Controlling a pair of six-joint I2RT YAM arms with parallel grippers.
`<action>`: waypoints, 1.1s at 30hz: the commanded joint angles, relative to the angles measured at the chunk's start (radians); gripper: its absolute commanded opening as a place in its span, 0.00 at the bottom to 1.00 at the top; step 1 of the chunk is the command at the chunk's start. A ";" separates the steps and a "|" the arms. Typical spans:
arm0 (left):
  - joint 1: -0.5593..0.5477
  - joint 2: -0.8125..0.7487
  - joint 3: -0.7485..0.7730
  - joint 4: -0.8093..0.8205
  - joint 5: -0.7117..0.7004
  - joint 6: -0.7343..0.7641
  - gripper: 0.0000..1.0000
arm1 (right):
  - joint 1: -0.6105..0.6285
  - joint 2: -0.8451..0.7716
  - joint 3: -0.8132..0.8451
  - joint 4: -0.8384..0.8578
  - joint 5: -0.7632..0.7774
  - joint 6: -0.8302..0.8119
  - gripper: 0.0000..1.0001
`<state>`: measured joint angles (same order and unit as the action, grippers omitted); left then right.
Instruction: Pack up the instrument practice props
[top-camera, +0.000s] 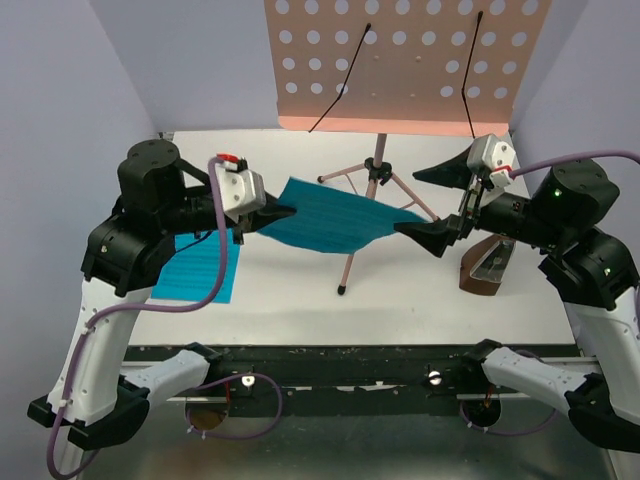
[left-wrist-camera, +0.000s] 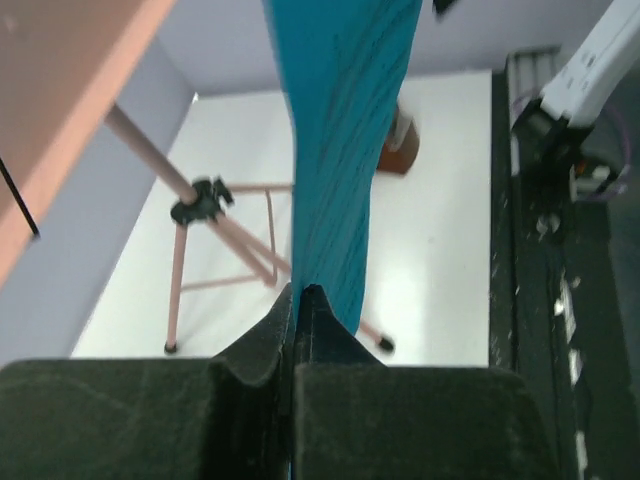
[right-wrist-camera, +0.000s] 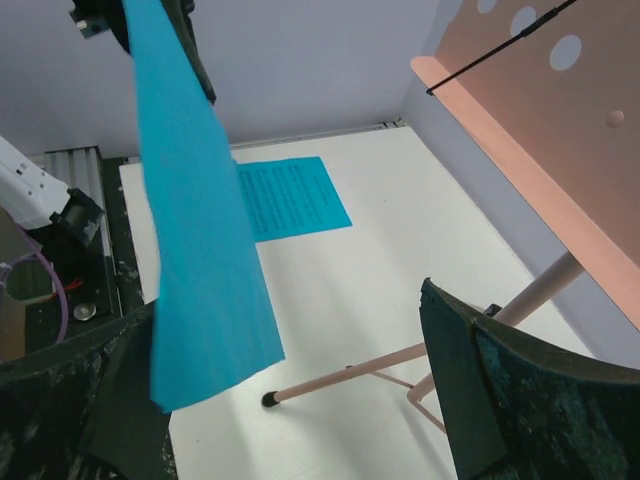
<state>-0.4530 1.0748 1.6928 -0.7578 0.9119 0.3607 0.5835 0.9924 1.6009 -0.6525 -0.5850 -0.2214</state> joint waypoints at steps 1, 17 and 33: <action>0.019 -0.048 -0.105 -0.438 -0.126 0.324 0.00 | 0.007 -0.031 -0.032 -0.001 0.060 -0.009 1.00; 0.250 0.328 -0.119 -0.587 -0.364 0.058 0.00 | 0.007 0.069 0.060 0.025 0.221 -0.047 1.00; 0.596 0.869 0.146 -0.508 -0.695 -0.028 0.00 | 0.004 0.084 -0.001 0.111 0.274 -0.111 1.00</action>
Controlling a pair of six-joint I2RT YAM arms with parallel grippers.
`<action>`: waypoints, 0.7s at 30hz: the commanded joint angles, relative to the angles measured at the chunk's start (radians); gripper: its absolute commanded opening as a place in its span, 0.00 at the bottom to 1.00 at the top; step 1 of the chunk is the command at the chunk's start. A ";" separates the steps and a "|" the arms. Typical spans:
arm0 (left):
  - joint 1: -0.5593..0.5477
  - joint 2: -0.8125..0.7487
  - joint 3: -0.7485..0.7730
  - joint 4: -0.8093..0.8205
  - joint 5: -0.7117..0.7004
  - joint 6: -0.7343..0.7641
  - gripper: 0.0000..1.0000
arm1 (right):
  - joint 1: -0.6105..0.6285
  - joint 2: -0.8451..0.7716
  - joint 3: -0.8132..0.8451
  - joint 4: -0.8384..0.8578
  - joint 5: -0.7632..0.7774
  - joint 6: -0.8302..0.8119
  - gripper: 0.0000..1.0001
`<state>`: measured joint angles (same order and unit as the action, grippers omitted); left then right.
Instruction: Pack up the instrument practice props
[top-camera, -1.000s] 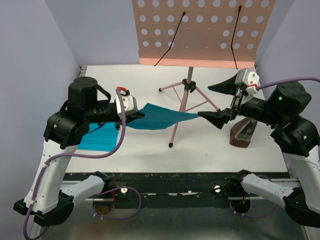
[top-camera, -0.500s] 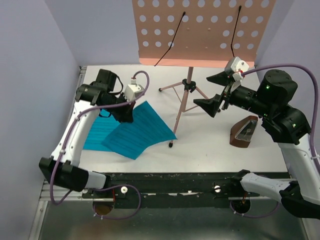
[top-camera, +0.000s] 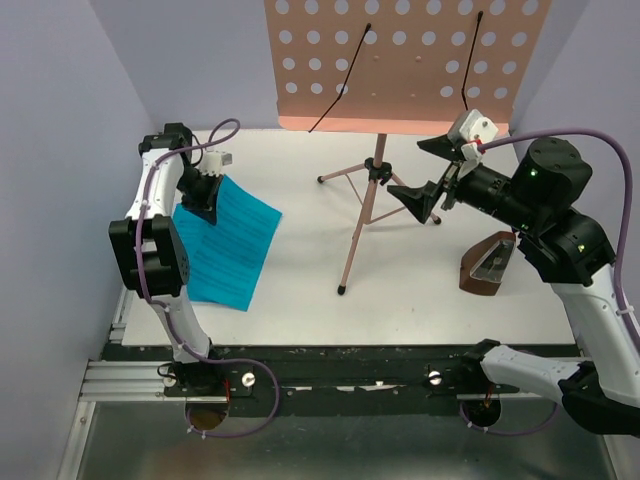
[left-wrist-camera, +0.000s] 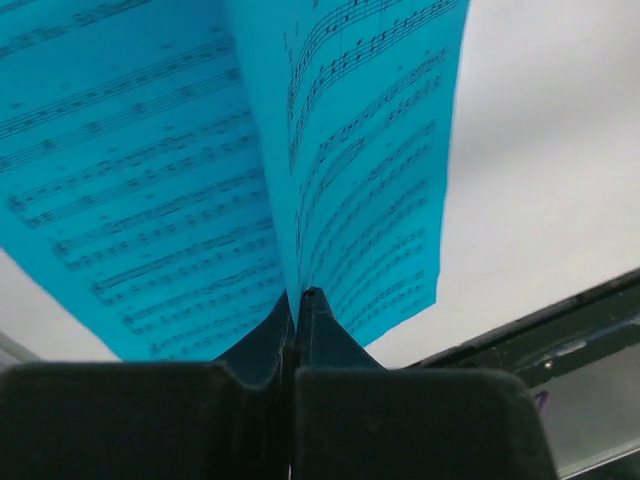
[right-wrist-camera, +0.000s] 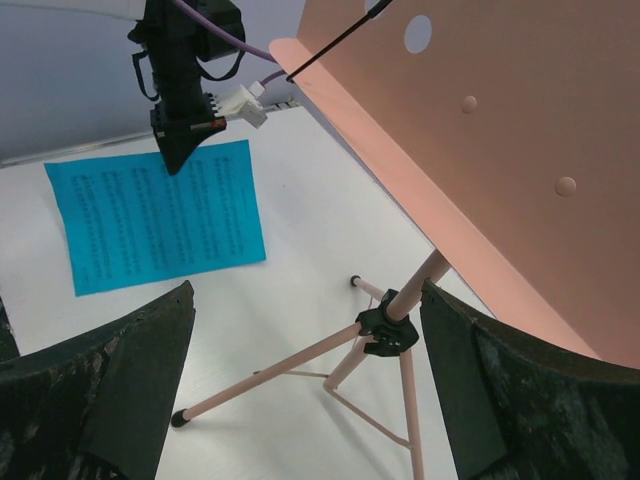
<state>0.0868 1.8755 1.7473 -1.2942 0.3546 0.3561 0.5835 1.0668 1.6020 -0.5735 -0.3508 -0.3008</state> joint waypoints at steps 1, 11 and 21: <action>0.068 0.091 0.104 0.038 -0.157 -0.023 0.00 | 0.004 0.015 0.002 0.031 0.038 -0.038 1.00; 0.119 0.146 0.069 0.128 -0.296 -0.016 0.00 | -0.007 0.036 0.024 0.032 0.073 -0.032 1.00; 0.122 0.126 -0.097 0.289 -0.430 -0.022 0.00 | -0.014 0.042 0.032 0.031 0.062 -0.043 1.00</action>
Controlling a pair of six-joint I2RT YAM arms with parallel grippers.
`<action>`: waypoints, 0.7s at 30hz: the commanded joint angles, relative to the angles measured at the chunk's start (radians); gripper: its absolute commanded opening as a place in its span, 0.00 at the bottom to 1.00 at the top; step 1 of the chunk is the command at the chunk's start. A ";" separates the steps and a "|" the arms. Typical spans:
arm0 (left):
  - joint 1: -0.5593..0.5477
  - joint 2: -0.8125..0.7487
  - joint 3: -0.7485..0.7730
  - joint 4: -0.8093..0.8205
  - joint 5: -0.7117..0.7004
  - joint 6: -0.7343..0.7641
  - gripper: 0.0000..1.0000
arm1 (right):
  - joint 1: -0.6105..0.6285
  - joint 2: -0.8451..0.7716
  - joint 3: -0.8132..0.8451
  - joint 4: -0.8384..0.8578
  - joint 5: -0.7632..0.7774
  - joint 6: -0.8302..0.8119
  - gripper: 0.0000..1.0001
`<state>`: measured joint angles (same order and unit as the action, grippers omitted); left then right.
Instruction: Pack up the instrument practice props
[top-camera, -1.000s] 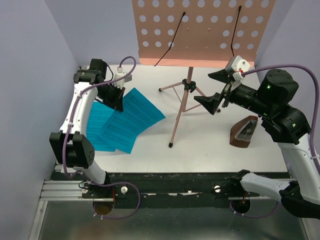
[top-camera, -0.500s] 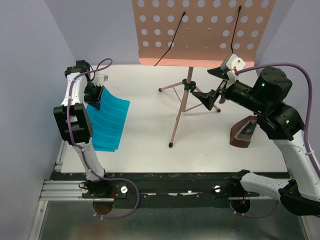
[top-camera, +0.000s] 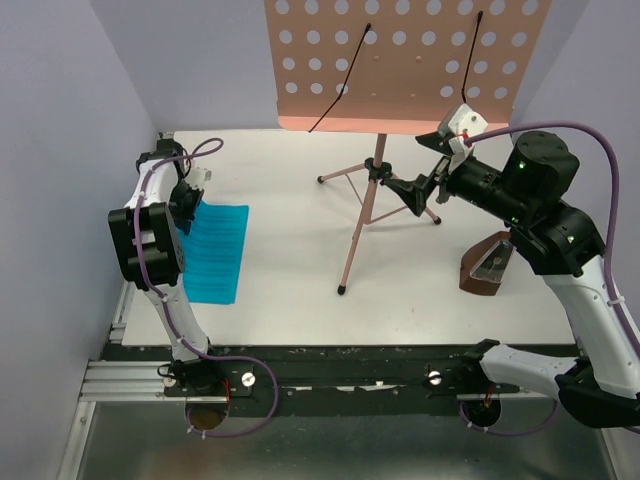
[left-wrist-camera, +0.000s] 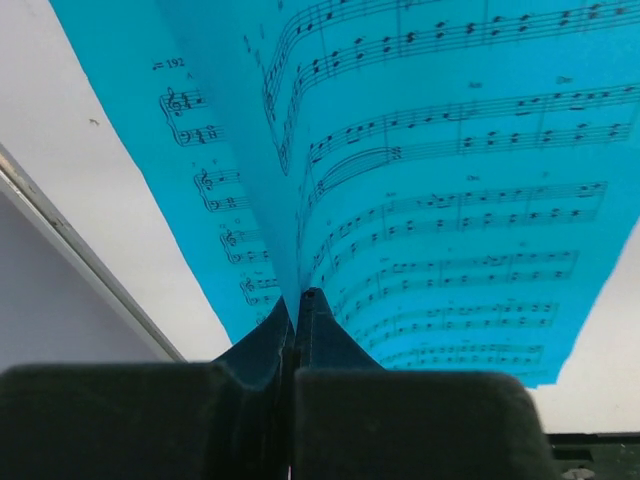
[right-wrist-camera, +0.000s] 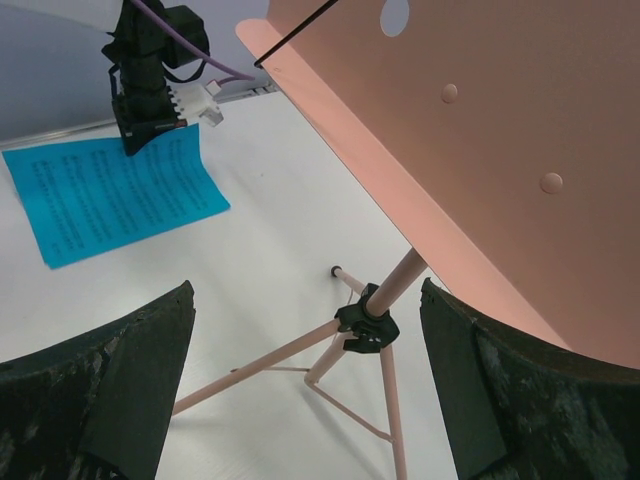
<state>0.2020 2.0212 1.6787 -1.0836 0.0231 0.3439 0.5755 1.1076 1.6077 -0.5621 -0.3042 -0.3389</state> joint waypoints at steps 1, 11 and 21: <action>0.005 -0.019 -0.036 0.086 -0.107 -0.013 0.00 | -0.006 0.001 0.024 0.019 0.016 -0.002 1.00; 0.007 -0.022 -0.082 0.139 -0.195 -0.022 0.35 | -0.006 -0.014 0.001 0.019 0.019 -0.011 1.00; 0.007 -0.070 -0.135 0.159 -0.275 -0.013 0.99 | -0.006 -0.035 -0.017 0.018 0.020 -0.023 1.00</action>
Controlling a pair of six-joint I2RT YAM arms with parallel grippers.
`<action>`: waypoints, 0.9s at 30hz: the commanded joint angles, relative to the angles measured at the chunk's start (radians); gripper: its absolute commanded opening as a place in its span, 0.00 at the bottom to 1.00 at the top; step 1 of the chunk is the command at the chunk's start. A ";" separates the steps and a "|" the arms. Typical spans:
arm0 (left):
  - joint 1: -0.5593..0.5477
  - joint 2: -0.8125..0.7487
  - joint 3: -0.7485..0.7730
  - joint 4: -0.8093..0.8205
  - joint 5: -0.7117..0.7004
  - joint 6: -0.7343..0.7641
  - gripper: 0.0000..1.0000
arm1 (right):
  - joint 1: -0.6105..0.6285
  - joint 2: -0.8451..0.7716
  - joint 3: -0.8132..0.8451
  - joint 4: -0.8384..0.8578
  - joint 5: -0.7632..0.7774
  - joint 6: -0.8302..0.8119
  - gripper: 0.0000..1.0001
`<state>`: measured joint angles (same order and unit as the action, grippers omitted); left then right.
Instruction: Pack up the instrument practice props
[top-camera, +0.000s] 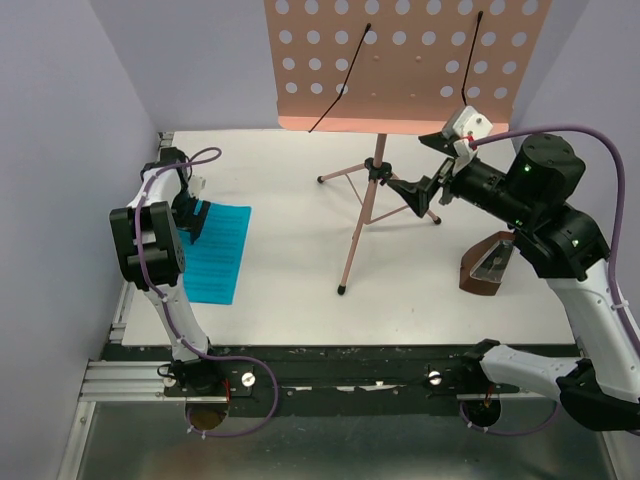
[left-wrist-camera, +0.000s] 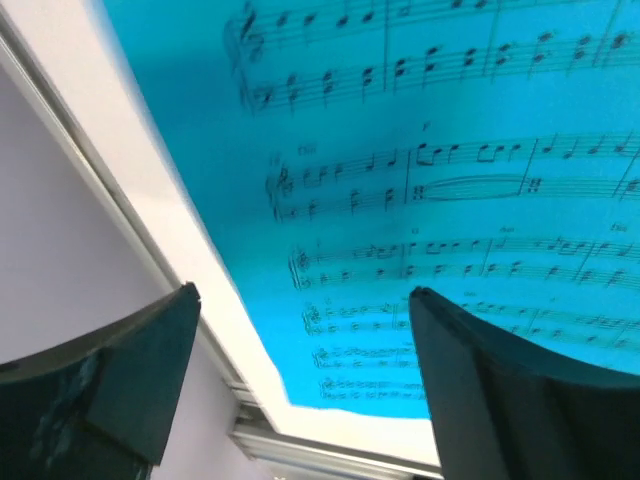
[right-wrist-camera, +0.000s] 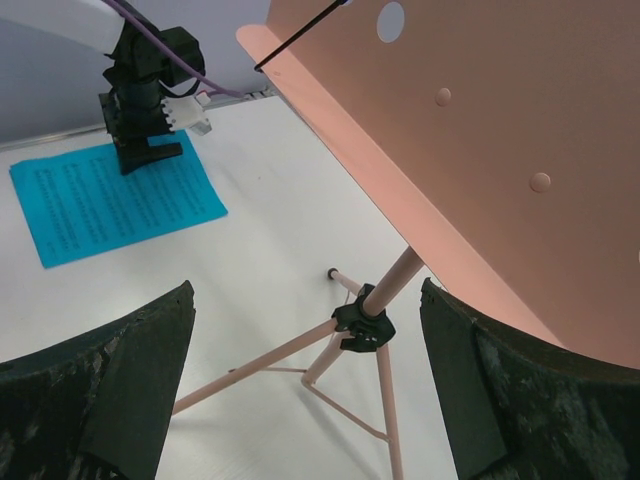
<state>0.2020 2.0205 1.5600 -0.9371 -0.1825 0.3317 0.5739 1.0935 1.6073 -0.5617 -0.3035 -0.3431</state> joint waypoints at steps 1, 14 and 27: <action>0.007 -0.080 -0.021 0.012 -0.072 0.001 0.99 | -0.005 -0.024 -0.020 0.016 0.023 -0.017 1.00; -0.088 -0.515 -0.261 0.211 0.262 0.169 0.99 | -0.008 -0.259 -0.242 -0.118 0.156 0.127 0.95; -0.458 -0.488 -0.318 0.354 0.535 0.190 0.95 | -0.446 -0.206 -0.483 -0.136 -0.175 0.477 0.84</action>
<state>-0.1837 1.4540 1.1774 -0.6437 0.2893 0.5201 0.2443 0.8005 1.1336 -0.6899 -0.2504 0.0055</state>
